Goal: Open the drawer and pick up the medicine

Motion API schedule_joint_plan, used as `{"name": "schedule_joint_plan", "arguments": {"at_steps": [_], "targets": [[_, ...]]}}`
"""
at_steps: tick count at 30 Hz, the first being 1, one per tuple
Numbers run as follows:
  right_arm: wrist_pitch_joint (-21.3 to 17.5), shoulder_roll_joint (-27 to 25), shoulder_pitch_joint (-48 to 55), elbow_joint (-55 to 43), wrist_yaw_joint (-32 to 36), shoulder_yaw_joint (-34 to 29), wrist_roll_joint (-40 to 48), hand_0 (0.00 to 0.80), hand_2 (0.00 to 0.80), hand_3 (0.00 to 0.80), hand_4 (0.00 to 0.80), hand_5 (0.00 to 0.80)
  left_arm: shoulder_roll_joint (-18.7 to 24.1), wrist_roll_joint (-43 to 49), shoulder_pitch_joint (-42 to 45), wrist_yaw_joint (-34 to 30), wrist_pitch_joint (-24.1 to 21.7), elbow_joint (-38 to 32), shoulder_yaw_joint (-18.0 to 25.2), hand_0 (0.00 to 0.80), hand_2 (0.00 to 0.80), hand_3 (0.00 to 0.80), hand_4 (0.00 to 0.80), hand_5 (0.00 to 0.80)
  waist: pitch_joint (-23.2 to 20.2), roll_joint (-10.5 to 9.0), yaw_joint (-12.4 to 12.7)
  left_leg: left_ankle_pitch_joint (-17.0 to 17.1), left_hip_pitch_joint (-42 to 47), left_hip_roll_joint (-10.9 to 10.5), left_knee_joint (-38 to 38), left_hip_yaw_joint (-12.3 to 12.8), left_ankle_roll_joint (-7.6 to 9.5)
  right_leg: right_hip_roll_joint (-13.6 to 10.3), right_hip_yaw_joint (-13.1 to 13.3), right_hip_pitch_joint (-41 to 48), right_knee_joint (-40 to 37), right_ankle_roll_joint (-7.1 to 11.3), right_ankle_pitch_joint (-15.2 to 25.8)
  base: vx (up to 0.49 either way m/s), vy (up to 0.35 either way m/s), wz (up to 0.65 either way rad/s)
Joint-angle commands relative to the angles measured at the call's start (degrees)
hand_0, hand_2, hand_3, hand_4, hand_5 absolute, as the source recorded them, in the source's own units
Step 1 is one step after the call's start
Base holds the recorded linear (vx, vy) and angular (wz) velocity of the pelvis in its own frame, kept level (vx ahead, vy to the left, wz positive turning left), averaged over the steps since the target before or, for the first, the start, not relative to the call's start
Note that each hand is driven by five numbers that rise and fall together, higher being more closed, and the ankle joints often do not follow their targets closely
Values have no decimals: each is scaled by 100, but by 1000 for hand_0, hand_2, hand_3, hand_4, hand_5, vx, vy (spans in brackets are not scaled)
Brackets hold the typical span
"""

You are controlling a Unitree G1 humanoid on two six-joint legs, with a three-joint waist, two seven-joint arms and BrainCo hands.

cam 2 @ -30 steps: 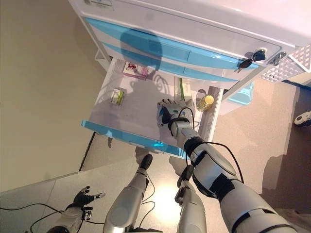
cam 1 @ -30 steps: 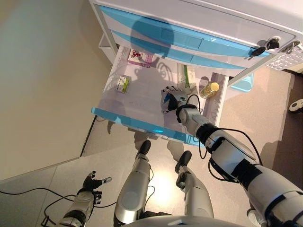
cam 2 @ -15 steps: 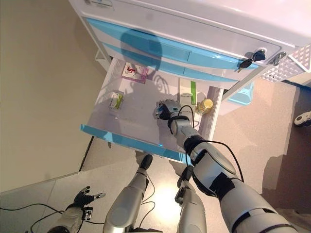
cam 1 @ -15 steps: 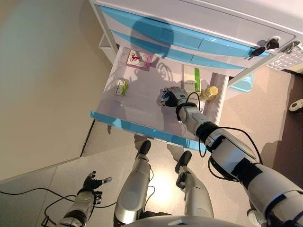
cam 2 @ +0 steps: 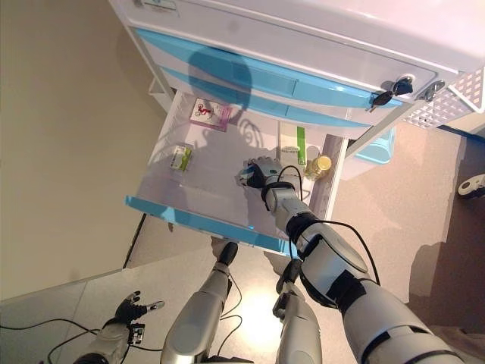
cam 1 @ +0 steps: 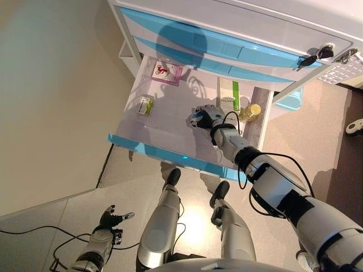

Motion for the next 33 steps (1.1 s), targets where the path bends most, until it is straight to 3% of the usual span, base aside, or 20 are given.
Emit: {"name": "schedule_joint_plan", "arguments": {"at_steps": [1, 17, 33], "targets": [[-68, -19, 218, 12, 213, 2, -58, 800, 800, 800, 800, 800, 54, -96, 60, 52, -13, 172, 20, 0, 0, 0, 0, 0, 129, -1, 27, 353, 55, -346, -634, 64, 421, -132, 155, 2, 502, 364, -196, 0, 0, 0], [-219, -305, 388, -669, 249, -54, 288, 800, 800, 800, 800, 800, 70, -104, 80, 3, -24, 224, 129, 0, 0, 0, 0, 0, -136, -86, -166, 299, 237, -288, -650, 265, 403, -99, 279, 137, 356, 368, -113, -8, 3, -5], [-380, -597, 756, -1284, 353, -154, 434, 800, 800, 800, 800, 800, -61, 113, 263, -28, 16, 387, 254, 0, 0, 0, 0, 0, -946, -247, -492, 340, 860, -18, -1173, 620, 336, 119, 516, 766, -453, 435, 127, 34, 1, -16]]}}
